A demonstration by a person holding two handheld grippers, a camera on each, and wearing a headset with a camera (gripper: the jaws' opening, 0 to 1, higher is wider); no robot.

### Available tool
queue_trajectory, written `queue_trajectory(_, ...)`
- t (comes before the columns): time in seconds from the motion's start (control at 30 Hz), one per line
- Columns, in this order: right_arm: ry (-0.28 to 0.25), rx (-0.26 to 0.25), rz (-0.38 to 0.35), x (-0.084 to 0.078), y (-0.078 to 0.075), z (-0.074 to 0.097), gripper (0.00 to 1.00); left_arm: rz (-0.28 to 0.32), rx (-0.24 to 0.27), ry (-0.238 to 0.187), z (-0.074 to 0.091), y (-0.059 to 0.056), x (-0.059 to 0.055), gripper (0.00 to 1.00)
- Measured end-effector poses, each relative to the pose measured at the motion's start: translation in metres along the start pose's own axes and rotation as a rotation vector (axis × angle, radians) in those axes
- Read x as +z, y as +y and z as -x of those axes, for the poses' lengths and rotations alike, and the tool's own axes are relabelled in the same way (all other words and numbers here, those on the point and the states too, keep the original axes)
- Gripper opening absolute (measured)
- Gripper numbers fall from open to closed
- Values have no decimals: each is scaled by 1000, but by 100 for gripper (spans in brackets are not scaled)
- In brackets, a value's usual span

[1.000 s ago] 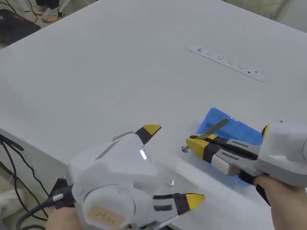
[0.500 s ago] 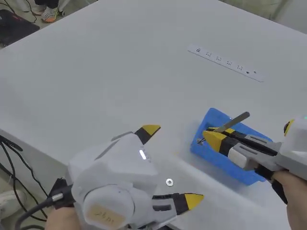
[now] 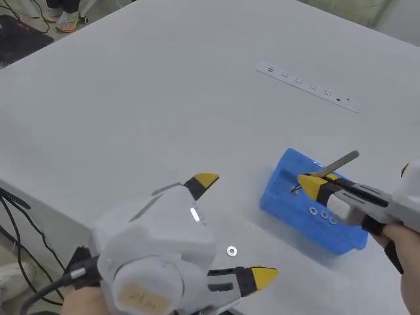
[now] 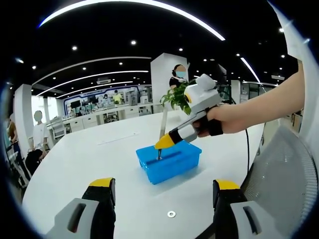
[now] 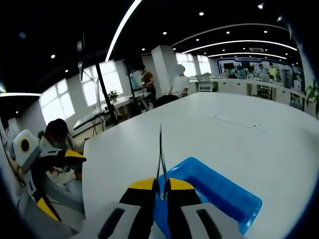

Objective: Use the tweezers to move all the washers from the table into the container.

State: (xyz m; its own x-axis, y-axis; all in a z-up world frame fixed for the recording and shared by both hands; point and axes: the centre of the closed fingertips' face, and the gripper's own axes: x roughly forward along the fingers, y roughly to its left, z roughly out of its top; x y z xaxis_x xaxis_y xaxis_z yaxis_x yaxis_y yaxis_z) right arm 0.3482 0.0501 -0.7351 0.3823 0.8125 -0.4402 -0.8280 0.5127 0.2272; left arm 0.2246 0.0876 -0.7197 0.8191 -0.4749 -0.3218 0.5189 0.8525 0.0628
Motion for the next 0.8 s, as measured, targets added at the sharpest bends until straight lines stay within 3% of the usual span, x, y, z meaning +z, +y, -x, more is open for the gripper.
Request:
queue_trajectory(0.5,73,-78,-59,-23,-31,-7,4,0,2,6,0,0,-1,81)
queue_trajectory(0.8,127,-83,-51,-39,-36,-10,4,-3,5,12,0,0,-2,80)
